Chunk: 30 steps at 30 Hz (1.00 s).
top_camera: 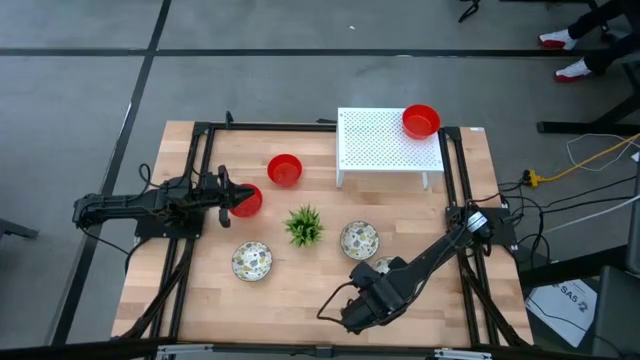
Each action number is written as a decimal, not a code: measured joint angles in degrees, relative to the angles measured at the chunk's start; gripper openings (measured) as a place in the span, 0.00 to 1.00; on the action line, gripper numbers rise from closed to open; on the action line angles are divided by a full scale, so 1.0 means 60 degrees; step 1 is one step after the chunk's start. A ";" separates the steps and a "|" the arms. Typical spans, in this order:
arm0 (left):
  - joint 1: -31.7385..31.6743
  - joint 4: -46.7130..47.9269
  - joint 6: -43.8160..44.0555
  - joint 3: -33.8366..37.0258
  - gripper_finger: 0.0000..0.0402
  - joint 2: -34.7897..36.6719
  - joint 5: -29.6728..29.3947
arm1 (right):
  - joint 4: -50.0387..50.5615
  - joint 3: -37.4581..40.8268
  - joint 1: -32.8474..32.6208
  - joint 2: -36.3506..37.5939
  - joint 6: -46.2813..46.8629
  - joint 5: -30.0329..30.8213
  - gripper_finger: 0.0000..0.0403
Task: Pick & Place Mini bowls
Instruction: Put the bottom right white bowl on the shelf
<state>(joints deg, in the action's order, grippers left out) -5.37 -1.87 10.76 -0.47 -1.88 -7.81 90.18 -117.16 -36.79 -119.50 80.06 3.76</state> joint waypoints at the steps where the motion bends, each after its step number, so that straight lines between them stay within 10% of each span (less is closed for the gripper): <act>1: 0.0000 0.0000 0.0000 -0.0003 0.11 0.0003 0.0000 | 0.0023 -0.0177 -0.0020 0.0000 -0.0128 0.0090 0.02; 30: 0.0004 0.0000 -0.0002 -0.0003 0.10 0.0003 0.0000 | -0.0242 -0.2978 0.0191 0.0019 -0.1423 0.2978 0.02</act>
<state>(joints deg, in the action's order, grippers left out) -5.34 -1.87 10.74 -0.49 -1.87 -7.81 88.73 -135.03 -35.65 -119.39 71.53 21.62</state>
